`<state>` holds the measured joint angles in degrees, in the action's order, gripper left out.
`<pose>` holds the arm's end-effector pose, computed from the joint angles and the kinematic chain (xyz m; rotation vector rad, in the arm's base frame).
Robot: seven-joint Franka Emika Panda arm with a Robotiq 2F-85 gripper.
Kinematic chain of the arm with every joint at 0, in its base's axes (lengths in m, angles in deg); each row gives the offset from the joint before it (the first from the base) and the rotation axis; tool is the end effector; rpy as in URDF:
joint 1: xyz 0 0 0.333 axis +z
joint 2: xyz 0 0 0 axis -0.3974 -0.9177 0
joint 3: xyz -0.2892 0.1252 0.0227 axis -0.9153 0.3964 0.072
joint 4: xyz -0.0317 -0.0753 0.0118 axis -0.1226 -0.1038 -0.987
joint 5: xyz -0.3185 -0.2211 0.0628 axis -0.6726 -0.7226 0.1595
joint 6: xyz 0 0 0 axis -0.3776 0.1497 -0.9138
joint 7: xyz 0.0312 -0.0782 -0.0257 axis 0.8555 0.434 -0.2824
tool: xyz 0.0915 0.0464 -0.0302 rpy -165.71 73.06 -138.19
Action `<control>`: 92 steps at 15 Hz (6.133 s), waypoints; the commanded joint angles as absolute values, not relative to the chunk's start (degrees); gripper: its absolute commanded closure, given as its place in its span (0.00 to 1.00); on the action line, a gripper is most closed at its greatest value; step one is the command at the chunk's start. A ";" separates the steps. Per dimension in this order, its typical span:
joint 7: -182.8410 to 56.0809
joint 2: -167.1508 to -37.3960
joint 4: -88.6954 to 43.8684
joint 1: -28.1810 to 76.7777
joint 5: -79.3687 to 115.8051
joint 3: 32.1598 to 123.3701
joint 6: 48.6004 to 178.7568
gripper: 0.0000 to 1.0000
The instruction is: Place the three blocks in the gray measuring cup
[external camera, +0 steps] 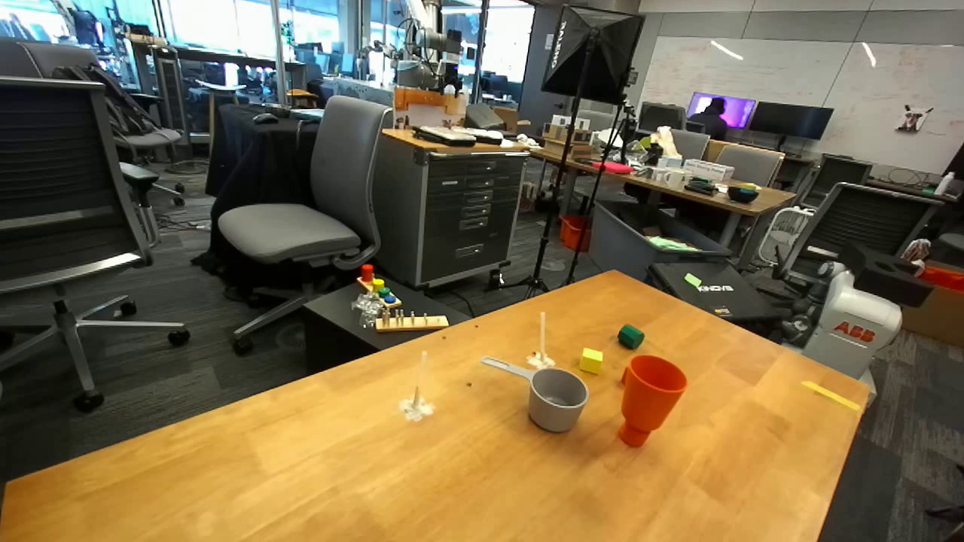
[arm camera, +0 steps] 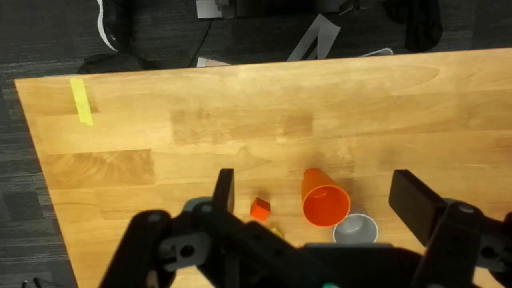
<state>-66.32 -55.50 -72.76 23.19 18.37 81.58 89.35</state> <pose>0.3817 -0.0060 0.4666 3.0966 -0.0270 -0.0588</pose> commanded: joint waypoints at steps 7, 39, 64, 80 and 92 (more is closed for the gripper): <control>-64.87 -82.38 -42.39 18.54 16.01 78.40 89.32 0.00; -39.93 -147.15 19.66 19.52 19.95 72.68 73.66 0.00; -57.40 -159.96 33.31 17.95 10.55 71.32 54.27 0.00; -48.33 -168.92 46.51 11.73 21.67 74.59 56.16 0.00; -49.53 -168.90 45.21 12.76 20.81 75.10 57.92 0.00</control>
<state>-49.55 -169.03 45.56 12.84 21.20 74.73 56.10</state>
